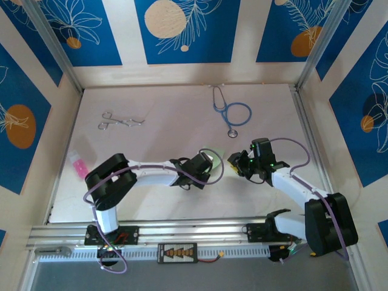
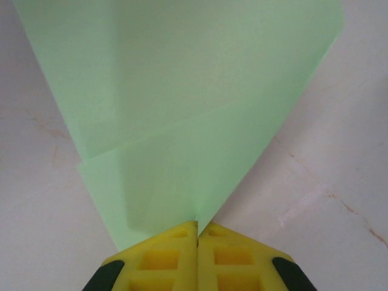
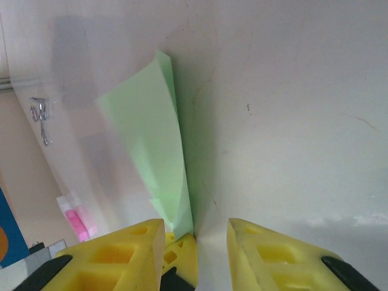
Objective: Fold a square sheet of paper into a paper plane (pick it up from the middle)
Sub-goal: Fold the wing for the fifth time at the center of the table.
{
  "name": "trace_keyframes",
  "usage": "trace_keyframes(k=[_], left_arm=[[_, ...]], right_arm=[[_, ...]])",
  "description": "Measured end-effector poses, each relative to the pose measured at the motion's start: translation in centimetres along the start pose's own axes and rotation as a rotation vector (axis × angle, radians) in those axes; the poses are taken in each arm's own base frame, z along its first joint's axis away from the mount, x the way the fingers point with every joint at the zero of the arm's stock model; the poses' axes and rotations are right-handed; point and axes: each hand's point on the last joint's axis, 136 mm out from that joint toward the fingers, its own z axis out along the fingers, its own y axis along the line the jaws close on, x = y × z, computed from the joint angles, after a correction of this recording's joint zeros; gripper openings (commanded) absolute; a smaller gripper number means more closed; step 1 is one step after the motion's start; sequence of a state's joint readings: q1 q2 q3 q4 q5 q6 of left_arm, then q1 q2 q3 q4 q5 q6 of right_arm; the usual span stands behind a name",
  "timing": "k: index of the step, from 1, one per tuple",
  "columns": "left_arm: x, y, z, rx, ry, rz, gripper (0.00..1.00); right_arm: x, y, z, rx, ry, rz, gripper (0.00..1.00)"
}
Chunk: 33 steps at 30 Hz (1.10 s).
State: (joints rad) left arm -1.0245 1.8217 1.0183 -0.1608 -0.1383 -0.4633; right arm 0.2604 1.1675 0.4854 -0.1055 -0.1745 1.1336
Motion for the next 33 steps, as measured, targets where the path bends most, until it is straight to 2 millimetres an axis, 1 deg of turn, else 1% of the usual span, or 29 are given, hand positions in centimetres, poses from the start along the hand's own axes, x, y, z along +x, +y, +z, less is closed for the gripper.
trace_keyframes(k=[9, 15, 20, 28, 33], left_arm=[[-0.5, -0.5, 0.3, 0.071, -0.031, -0.082, 0.00], [-0.7, -0.5, 0.3, 0.193, -0.051, -0.171, 0.00], [-0.8, -0.6, 0.3, 0.311, -0.054, -0.253, 0.00], [-1.2, -1.1, -0.4, 0.480, -0.067, -0.368, 0.00], [-1.8, -1.3, -0.6, 0.545, -0.073, -0.422, 0.00]], right_arm=[[0.1, -0.3, 0.1, 0.003, 0.003, 0.000, 0.32], [0.3, 0.3, 0.2, -0.033, 0.017, -0.031, 0.27], [0.6, 0.9, 0.7, -0.069, 0.036, -0.066, 0.24], [2.3, 2.6, 1.8, -0.139, 0.053, -0.242, 0.20], [3.0, 2.5, 2.7, -0.137, 0.093, -0.289, 0.17]])
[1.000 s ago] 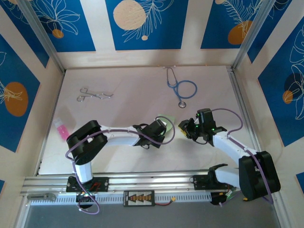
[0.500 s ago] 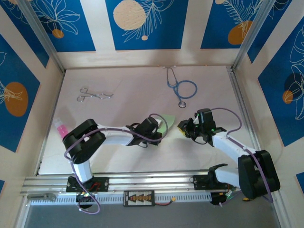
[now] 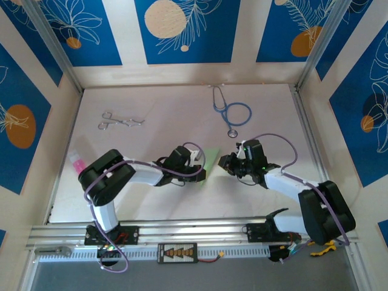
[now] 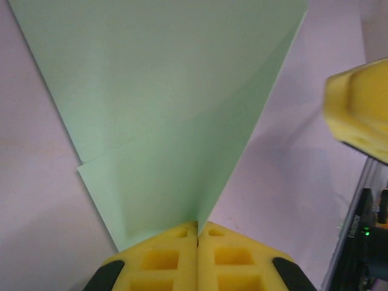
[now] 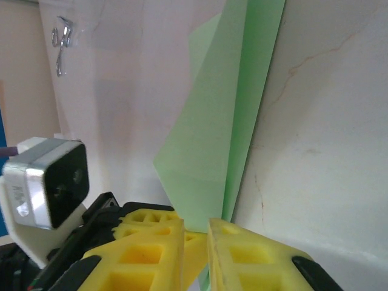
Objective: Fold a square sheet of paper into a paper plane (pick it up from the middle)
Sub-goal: Fold the wing for the fifth time at the center of the table.
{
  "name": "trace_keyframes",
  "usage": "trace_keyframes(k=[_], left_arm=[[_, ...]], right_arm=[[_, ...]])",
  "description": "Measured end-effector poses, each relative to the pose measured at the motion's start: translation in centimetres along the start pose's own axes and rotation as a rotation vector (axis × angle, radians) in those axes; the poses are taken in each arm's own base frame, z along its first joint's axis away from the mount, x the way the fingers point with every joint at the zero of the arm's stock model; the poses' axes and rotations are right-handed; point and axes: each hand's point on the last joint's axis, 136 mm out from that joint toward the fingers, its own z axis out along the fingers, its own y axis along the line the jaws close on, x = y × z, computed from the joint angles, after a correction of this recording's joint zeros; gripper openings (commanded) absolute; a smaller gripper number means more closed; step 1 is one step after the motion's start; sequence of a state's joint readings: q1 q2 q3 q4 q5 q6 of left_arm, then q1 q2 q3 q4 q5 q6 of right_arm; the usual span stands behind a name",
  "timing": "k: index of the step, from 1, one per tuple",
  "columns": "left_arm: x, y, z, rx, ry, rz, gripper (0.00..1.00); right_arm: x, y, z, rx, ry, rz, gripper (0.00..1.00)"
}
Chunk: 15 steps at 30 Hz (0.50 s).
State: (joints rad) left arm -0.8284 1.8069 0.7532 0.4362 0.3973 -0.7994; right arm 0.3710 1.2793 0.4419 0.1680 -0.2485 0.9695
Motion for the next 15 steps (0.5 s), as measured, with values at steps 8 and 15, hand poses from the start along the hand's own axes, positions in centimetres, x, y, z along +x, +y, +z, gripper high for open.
trace_keyframes(k=[8, 15], left_arm=[[0.4, 0.3, 0.4, 0.060, 0.010, -0.070, 0.00], [0.8, 0.9, 0.0, 0.081, 0.001, -0.114, 0.00]], right_arm=[[1.6, 0.1, 2.2, -0.022, 0.105, -0.033, 0.12], [1.3, 1.4, 3.3, -0.066, 0.128, -0.068, 0.10]])
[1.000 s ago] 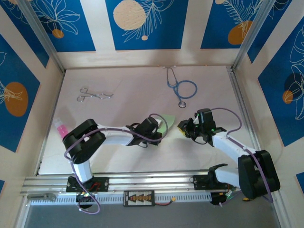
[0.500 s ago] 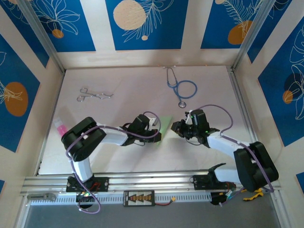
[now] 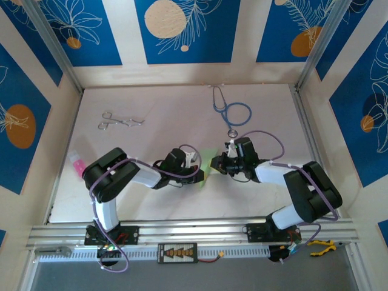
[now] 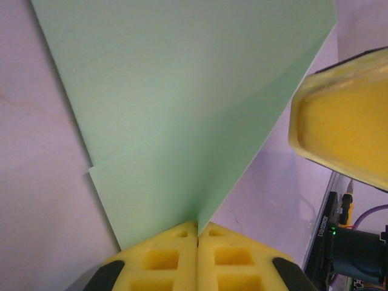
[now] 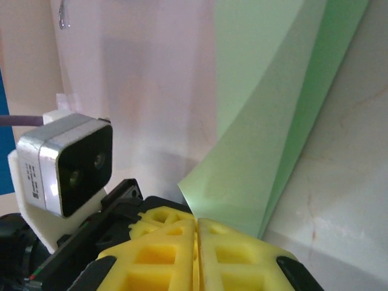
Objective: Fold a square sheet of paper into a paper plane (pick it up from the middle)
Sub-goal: Fold the wing for the fifth time at the center of the table.
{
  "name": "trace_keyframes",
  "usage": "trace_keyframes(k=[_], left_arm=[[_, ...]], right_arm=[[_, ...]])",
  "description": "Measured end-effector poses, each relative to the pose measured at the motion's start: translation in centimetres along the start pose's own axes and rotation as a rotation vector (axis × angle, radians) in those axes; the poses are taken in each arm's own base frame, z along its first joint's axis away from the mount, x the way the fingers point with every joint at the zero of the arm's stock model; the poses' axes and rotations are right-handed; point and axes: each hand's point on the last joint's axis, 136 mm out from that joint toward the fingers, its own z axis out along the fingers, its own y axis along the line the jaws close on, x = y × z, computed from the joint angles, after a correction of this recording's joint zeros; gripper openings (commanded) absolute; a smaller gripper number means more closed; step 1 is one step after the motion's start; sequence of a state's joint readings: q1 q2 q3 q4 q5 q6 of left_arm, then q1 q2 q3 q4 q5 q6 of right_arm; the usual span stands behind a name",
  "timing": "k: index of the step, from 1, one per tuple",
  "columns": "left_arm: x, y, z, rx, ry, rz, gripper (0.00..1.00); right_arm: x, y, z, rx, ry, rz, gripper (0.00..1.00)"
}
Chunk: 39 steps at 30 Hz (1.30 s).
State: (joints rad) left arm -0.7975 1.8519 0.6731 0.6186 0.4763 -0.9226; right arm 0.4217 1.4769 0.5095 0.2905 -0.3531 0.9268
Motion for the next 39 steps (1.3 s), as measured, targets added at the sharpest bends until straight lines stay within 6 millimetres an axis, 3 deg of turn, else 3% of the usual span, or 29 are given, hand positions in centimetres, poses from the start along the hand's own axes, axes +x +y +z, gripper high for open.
trace_keyframes(k=[21, 32, 39], left_arm=[[-0.2, 0.6, -1.0, 0.066, -0.066, -0.087, 0.00], [-0.5, 0.6, -1.7, 0.120, -0.110, -0.147, 0.00], [-0.4, 0.7, -1.8, 0.119, -0.111, -0.146, 0.00]], right_arm=[[0.1, 0.3, 0.9, -0.035, 0.040, -0.007, 0.10], [-0.8, 2.1, 1.8, -0.088, 0.075, -0.069, 0.10], [-1.0, 2.1, 1.9, -0.086, 0.071, -0.070, 0.10]])
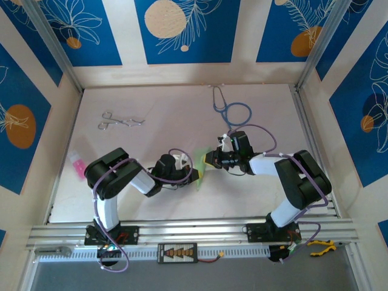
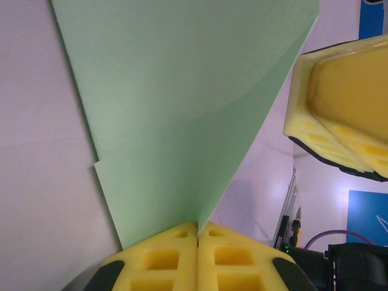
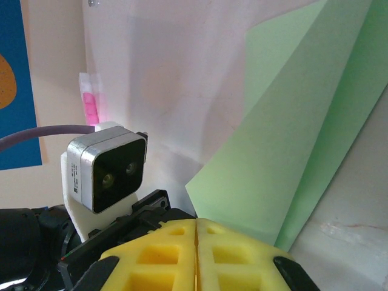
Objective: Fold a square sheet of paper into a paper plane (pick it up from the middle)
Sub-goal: Fold the wing for the fifth time at the center of the table.
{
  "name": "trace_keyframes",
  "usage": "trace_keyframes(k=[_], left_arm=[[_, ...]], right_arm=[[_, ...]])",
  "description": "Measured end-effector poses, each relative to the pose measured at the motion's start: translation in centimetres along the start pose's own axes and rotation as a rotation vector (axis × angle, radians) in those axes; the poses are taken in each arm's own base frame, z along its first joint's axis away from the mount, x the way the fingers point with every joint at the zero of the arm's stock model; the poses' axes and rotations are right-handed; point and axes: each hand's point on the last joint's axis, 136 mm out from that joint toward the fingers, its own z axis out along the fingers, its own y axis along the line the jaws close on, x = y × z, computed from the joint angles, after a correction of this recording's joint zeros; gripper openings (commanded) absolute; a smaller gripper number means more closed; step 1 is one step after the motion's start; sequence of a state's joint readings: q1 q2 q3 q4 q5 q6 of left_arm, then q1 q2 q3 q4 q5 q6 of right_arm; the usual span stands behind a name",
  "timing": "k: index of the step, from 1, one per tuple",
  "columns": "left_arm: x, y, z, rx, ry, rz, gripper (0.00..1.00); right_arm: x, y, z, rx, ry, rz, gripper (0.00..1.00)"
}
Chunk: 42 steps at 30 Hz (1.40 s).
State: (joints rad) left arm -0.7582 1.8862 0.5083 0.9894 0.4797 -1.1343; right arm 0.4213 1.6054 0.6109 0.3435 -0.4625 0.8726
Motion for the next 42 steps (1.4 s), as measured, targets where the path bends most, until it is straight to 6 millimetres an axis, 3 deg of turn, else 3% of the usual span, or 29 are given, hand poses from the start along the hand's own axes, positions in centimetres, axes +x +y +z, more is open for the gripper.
trace_keyframes(k=[10, 16, 31, 42], left_arm=[[-0.2, -0.8, -1.3, -0.043, 0.002, 0.153, 0.00], [0.6, 0.7, -0.9, -0.034, 0.062, 0.106, 0.00], [0.0, -0.3, -1.2, 0.100, 0.035, 0.038, 0.00], [-0.1, -0.1, -1.2, 0.091, 0.034, 0.002, 0.00]], right_arm=[[-0.2, 0.2, -0.5, -0.004, -0.018, -0.007, 0.10], [0.4, 0.5, -0.2, -0.007, -0.003, -0.015, 0.10], [1.3, 1.0, 0.0, -0.028, 0.033, -0.054, 0.10], [1.3, 0.7, 1.3, -0.012, 0.082, -0.064, 0.10]])
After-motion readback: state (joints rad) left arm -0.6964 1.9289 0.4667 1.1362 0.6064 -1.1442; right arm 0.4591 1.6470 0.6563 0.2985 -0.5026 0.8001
